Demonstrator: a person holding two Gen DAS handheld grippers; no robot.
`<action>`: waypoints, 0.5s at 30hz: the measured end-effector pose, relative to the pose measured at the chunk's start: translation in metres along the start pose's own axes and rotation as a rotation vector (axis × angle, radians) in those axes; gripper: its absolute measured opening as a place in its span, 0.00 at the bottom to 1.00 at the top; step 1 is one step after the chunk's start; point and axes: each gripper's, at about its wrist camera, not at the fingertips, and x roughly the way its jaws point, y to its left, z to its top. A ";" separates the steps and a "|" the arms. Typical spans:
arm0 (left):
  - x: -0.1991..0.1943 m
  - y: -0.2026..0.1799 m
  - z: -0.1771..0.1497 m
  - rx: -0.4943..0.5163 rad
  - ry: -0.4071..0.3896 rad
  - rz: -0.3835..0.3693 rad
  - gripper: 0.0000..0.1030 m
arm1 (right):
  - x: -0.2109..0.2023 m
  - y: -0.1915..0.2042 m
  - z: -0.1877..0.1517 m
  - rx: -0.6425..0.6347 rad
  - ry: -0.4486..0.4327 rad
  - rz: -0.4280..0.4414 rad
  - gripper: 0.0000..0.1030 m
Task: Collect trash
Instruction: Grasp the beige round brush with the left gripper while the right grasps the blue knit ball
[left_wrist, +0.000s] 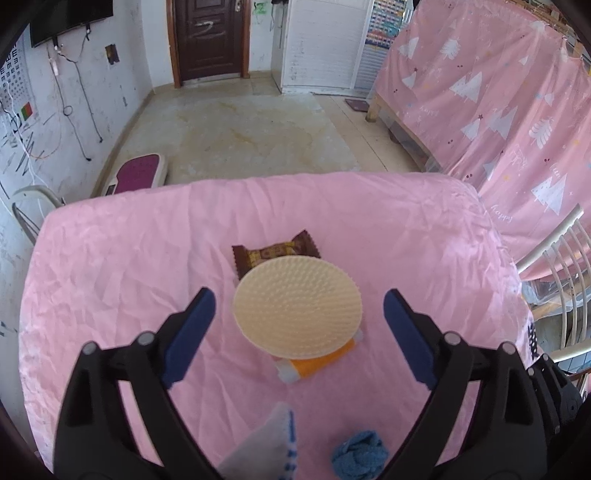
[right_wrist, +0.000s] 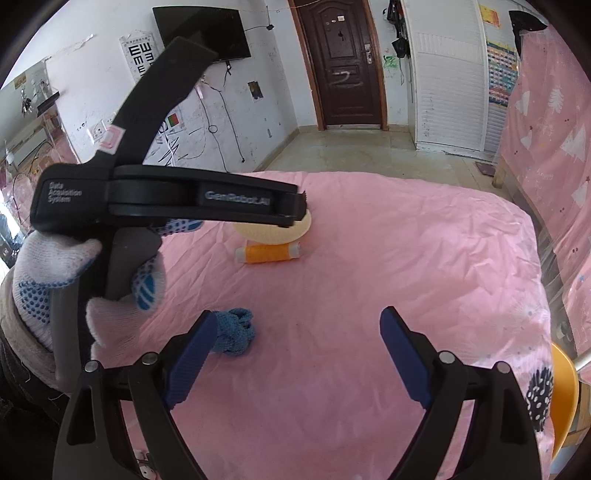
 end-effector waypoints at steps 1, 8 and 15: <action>0.002 0.001 0.000 -0.001 0.004 0.002 0.86 | 0.001 0.002 0.000 -0.004 0.004 0.003 0.78; 0.017 0.005 0.002 -0.010 0.037 -0.002 0.85 | 0.014 0.007 0.000 -0.018 0.031 0.016 0.78; 0.023 0.006 -0.002 0.001 0.063 -0.027 0.65 | 0.019 0.006 0.002 -0.020 0.047 0.019 0.78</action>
